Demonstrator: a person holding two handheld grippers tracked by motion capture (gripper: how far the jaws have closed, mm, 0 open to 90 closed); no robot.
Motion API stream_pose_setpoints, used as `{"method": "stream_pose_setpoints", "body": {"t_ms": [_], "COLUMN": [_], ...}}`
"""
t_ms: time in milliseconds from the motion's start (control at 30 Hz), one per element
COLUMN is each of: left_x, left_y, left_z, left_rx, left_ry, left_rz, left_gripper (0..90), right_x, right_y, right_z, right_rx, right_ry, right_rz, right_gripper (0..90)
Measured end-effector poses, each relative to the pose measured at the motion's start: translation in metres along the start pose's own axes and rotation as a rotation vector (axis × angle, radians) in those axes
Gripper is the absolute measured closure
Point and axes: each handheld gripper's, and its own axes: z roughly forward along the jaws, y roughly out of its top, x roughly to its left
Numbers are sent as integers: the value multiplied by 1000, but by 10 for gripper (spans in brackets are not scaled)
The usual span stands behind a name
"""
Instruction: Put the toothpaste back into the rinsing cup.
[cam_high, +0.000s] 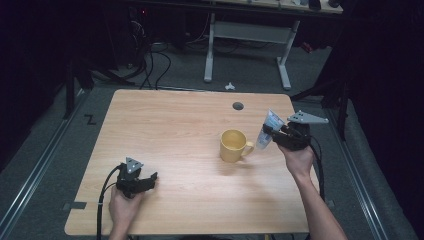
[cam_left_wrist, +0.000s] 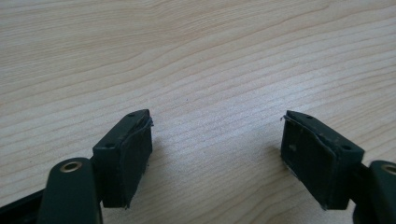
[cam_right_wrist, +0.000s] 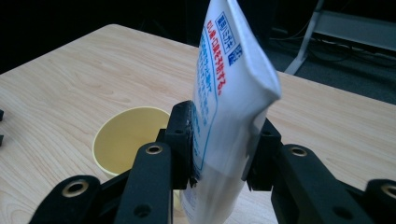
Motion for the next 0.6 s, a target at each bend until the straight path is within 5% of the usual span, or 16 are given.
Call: {"method": "stream_pose_setpoints", "body": {"t_ms": [600], "left_x": [0], "left_y": [0], "left_z": [0], "left_rx": [0], "left_ry": [0], "left_rz": [0], "left_gripper": [250], "right_x": [6], "right_y": [12], "right_z": [0], "right_rx": [-12], "right_ry": [40], "right_rz": [-8], "right_gripper": [678]}}
